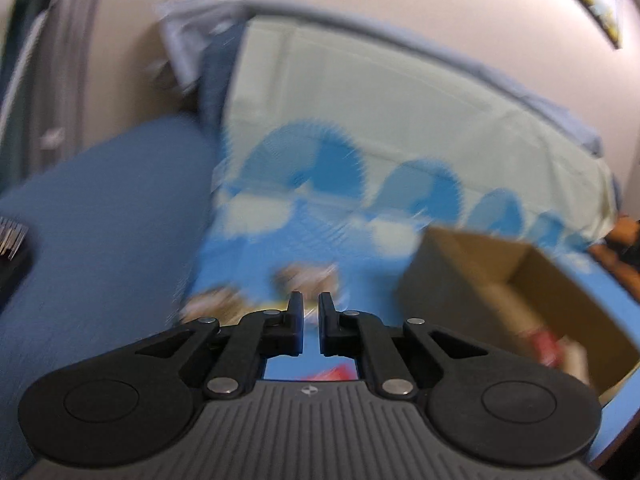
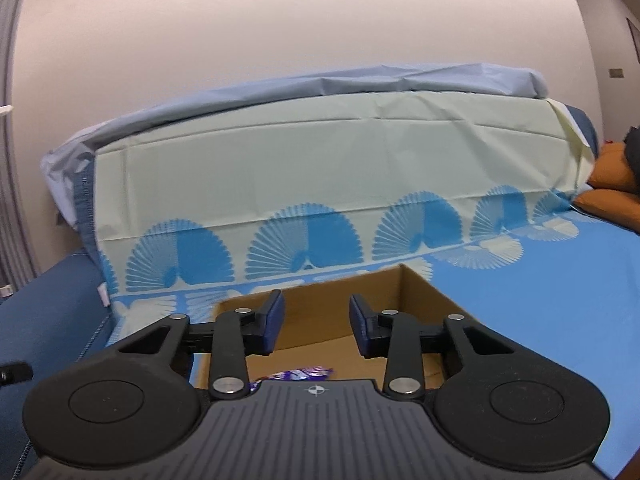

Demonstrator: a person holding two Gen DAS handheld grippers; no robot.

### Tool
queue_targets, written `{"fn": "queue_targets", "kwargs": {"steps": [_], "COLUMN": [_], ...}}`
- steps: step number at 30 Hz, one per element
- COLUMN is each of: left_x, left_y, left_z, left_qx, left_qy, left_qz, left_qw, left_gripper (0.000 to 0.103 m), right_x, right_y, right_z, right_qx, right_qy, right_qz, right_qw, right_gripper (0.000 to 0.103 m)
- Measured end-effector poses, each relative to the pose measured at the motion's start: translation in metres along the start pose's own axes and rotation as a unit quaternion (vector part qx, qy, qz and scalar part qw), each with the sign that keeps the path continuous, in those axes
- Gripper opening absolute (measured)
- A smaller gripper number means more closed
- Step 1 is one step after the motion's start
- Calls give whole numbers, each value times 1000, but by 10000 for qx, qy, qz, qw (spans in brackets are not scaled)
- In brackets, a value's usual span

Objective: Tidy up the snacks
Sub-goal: 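Return both tools to the remaining snacks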

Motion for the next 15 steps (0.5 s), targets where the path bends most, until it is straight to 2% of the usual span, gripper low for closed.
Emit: {"fn": "queue_targets", "kwargs": {"steps": [1, 2, 3, 4, 10, 15], "left_x": [4, 10, 10, 8, 12, 9], "left_y": [10, 21, 30, 34, 18, 26], "left_z": [-14, -27, -26, -23, -20, -22], "left_qx": [-39, -212, -427, -564, -87, -431], "left_qy": [120, 416, 445, 318, 399, 423], "left_qz": [71, 160, 76, -29, -10, -136], "left_qw": [9999, 9988, 9981, 9979, 9992, 9981], "left_gripper": [7, 6, 6, 6, 6, 6], "right_x": [-1, -1, -2, -2, -1, 4], "right_y": [5, 9, 14, 20, 75, 124], "right_z": [-2, -3, -5, -8, -33, -61], "right_qx": [-24, -50, -81, -121, -662, -1030], "right_qy": [-25, -35, -34, -21, 244, 729], "right_qz": [77, 128, 182, 282, 1127, 1753], "right_qw": [10000, 9999, 9998, 9995, 9911, 9764], "right_gripper": [35, 34, 34, 34, 34, 34]}}
Point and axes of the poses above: each gripper's, at about its wrist camera, not at the fingertips, and x roughly the way its jaws point, y to its left, z to its top, the point moved 2 cm from there along x, roughly the way its jaws point, and after that the axes turned 10 degrees about z, right-handed, at the moved point
